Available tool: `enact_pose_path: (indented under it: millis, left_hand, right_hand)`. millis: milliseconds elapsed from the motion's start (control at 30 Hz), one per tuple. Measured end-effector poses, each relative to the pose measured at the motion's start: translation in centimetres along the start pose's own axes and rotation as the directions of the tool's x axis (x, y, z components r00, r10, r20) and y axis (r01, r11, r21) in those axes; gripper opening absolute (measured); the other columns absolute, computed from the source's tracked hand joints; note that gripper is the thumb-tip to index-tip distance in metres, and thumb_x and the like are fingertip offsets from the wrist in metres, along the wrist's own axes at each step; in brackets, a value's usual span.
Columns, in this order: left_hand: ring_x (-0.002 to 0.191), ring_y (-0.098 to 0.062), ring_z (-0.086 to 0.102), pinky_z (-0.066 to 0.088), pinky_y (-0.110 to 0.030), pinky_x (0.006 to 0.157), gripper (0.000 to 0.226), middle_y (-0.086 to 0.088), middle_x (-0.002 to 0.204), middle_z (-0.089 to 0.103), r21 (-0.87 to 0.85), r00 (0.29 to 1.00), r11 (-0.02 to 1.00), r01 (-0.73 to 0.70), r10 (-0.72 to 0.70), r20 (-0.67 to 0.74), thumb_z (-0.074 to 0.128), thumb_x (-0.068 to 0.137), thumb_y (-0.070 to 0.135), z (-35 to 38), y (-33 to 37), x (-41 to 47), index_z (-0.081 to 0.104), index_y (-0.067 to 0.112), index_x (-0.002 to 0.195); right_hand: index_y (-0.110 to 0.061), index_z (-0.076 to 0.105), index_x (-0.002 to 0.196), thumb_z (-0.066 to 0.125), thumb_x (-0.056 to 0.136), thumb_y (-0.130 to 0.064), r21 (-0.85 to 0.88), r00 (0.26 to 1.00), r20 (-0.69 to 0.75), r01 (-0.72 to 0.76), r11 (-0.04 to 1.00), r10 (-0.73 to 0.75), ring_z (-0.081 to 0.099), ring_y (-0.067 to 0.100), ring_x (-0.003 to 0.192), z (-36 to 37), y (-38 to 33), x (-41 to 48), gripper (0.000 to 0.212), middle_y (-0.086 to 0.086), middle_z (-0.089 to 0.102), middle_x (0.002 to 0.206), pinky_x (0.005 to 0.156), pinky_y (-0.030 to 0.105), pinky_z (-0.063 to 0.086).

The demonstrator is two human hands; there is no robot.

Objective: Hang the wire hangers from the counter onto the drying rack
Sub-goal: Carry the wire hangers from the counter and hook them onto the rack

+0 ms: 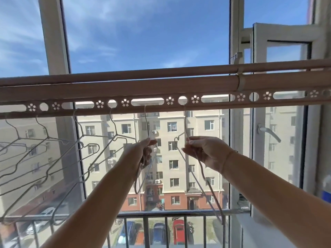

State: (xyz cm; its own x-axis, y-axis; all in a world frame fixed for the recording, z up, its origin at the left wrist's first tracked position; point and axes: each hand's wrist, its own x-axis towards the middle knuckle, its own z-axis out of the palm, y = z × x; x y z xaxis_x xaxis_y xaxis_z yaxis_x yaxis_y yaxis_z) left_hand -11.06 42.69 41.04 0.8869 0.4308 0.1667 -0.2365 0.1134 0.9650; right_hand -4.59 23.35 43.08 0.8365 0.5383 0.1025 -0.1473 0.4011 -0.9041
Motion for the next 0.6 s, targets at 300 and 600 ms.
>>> enact_pose_path:
  millis: [300,600]
  left_hand:
    - [0.059,-0.012,0.044,0.035,-0.024,0.055,0.027,-0.001,0.068,0.055,0.014,0.973,0.995,-0.102,0.102,-0.209,0.049,0.095,0.032,-2.7,-4.3,-2.8,0.067,0.013,0.088]
    - [0.097,-0.023,0.057,0.042,-0.036,0.081,0.02,-0.005,0.102,0.062,0.208,0.991,0.973,0.101,-0.079,-0.112,0.048,0.095,0.026,-0.7,-15.8,-9.7,0.056,0.017,0.111]
  right_hand:
    - [-0.005,0.06,0.095,0.054,0.091,-0.011,-0.238,0.976,-0.123,0.149,0.96,-0.182,0.058,0.017,0.072,-3.0,2.2,-0.5,0.009,0.006,0.058,0.076,0.066,0.027,0.052]
    - [-0.007,0.055,0.114,0.064,0.086,-0.02,-0.547,0.953,-0.221,0.055,0.835,-0.208,0.055,0.02,0.094,-13.8,12.4,-5.7,0.032,0.011,0.056,0.108,0.073,0.021,0.048]
